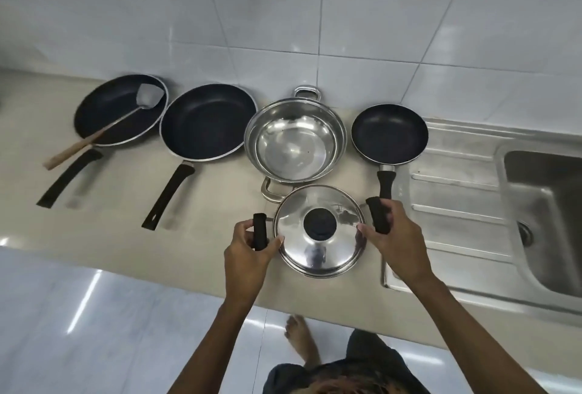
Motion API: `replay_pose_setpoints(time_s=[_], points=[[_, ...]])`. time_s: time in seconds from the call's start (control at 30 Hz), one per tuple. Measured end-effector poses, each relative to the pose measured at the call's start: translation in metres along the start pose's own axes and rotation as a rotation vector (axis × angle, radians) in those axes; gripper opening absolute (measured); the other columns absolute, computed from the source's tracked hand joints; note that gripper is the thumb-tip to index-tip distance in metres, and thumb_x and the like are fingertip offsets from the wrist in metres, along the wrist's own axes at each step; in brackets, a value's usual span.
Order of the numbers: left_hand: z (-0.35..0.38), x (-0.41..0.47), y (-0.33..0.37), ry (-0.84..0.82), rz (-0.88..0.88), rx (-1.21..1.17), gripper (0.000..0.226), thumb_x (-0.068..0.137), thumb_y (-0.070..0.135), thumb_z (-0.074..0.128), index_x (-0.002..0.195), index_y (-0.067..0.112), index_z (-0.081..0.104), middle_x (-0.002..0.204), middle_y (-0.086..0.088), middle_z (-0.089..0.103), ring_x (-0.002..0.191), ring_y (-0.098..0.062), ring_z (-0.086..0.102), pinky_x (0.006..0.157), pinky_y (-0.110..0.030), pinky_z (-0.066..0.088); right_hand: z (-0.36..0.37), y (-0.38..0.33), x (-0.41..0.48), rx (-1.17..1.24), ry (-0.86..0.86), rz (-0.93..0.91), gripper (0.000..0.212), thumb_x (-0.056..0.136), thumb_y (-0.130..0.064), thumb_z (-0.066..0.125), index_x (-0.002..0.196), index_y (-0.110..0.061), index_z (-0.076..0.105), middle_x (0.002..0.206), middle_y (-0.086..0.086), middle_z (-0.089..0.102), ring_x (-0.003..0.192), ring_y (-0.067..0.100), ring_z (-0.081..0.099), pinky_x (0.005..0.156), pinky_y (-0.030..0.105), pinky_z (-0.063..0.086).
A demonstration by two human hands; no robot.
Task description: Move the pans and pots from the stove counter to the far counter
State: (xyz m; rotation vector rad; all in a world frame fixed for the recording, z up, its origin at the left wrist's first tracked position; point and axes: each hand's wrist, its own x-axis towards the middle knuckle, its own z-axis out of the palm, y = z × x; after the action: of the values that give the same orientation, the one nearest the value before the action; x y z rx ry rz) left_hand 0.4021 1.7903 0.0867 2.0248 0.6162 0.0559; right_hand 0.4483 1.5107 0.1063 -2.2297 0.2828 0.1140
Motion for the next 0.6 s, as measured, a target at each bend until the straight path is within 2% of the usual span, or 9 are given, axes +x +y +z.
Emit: replay_pose_setpoints(time_s=[0.1, 0.17, 0.37, 0.43, 0.53, 0.6], points=[[-0.001, 0.003, -0.003, -0.026, 0.037, 0.022, 0.054, 0.069, 0.053, 0.087, 0.107, 0.039, 0.051, 0.082, 0.016, 0.070, 0.082, 0.009, 0.065, 0.065, -0.010, 0.048, 0.002, -0.001, -0.002, -0.014, 0.015, 0.014, 0.062, 0.079, -0.035, 0.087, 0.130, -0.023, 0.054, 0.103, -0.005, 0.073, 0.095, 0.020, 0.069, 0.085, 0.041, 0.058], [-0.002, 0.004, -0.004, -0.029, 0.053, 0.024, 0.053, 0.069, 0.053, 0.086, 0.106, 0.042, 0.049, 0.084, 0.018, 0.070, 0.084, 0.009, 0.065, 0.064, -0.009, 0.046, 0.003, -0.002, -0.003, -0.023, 0.019, 0.019, 0.062, 0.079, -0.037, 0.086, 0.131, -0.024, 0.054, 0.104, -0.005, 0.072, 0.097, 0.020, 0.069, 0.086, 0.041, 0.058], [-0.003, -0.002, -0.001, -0.001, 0.091, 0.024, 0.054, 0.071, 0.050, 0.086, 0.111, 0.036, 0.052, 0.092, 0.015, 0.069, 0.084, 0.002, 0.066, 0.073, -0.023, 0.053, 0.005, 0.003, -0.003, -0.041, 0.034, 0.006, 0.060, 0.081, -0.041, 0.083, 0.130, -0.027, 0.053, 0.106, -0.001, 0.074, 0.096, 0.024, 0.069, 0.084, 0.043, 0.058], [-0.002, -0.009, 0.004, 0.062, 0.164, 0.073, 0.056, 0.074, 0.047, 0.086, 0.117, 0.028, 0.056, 0.107, 0.009, 0.065, 0.096, -0.008, 0.065, 0.082, -0.030, 0.054, 0.003, 0.003, -0.004, -0.035, 0.033, 0.004, 0.059, 0.081, -0.042, 0.082, 0.130, -0.029, 0.052, 0.108, -0.001, 0.074, 0.098, 0.025, 0.069, 0.085, 0.044, 0.058], [0.005, -0.021, 0.011, 0.179, 0.301, 0.273, 0.062, 0.077, 0.035, 0.085, 0.127, 0.011, 0.057, 0.128, -0.008, 0.061, 0.115, -0.029, 0.059, 0.094, -0.047, 0.049, -0.001, 0.002, -0.005, -0.087, 0.013, -0.039, 0.061, 0.084, -0.045, 0.077, 0.135, -0.026, 0.050, 0.119, 0.004, 0.072, 0.104, 0.029, 0.067, 0.086, 0.042, 0.056], [0.011, -0.034, 0.022, 0.236, 0.372, 0.428, 0.063, 0.079, 0.031, 0.084, 0.131, 0.009, 0.056, 0.142, -0.009, 0.056, 0.128, -0.032, 0.053, 0.099, -0.052, 0.042, -0.007, 0.003, -0.010, -0.177, 0.010, -0.127, 0.062, 0.089, -0.044, 0.072, 0.140, -0.020, 0.048, 0.126, 0.010, 0.065, 0.111, 0.032, 0.062, 0.086, 0.042, 0.054]])
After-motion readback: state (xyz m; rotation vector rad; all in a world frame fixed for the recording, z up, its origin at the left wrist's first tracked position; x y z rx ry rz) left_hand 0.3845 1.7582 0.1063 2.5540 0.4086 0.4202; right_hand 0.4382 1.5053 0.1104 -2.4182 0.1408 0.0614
